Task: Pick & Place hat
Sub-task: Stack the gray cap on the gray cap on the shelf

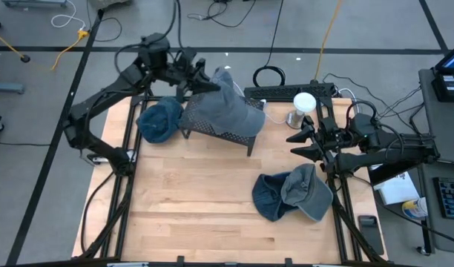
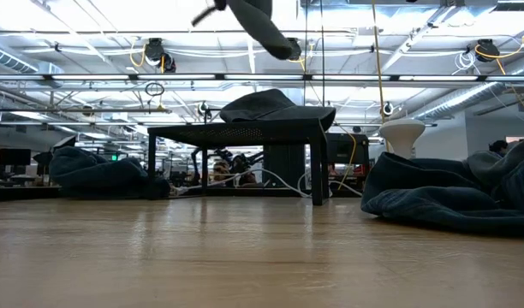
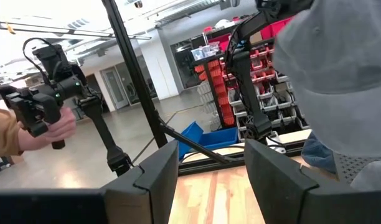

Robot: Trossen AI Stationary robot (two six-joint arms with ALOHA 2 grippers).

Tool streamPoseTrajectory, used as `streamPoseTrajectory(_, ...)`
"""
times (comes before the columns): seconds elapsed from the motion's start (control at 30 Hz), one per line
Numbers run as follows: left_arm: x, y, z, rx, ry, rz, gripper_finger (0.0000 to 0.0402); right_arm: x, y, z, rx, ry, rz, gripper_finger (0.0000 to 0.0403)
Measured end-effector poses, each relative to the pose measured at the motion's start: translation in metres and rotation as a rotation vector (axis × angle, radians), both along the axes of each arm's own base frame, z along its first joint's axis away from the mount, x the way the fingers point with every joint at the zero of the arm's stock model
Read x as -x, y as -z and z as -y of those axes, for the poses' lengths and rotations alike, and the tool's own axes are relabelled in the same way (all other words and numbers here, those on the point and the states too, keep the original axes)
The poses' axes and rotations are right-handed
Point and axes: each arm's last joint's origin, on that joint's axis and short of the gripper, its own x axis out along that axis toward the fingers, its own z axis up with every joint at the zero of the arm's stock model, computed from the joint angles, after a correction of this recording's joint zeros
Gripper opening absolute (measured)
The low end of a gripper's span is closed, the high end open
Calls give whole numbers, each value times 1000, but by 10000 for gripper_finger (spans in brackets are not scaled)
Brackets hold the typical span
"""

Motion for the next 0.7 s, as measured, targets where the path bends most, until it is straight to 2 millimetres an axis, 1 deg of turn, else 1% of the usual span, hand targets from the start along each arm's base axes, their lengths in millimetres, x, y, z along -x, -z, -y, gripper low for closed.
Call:
streamPoseTrajectory(0.27, -32, -6, -31, 3, 18, -1, 4, 0, 0, 0, -1, 0, -1, 176)
streamPoseTrajectory(0.33, -39, -7, -36, 9, 20, -12, 4, 0, 0, 0, -1, -1, -1, 176)
streamPoseTrajectory(0.5, -54, 5, -46, 24, 32, -65, 4, 0, 0, 0, -1, -3, -1, 176)
streamPoseTrajectory(0.6, -58, 13, -49, 17, 26, -93, 4, 0, 0, 0, -1, -3, -2, 176)
streamPoseTrajectory(0.7, -57, 18, -49, 4, 13, -127, 4, 0, 0, 0, -1, -3, -2, 176)
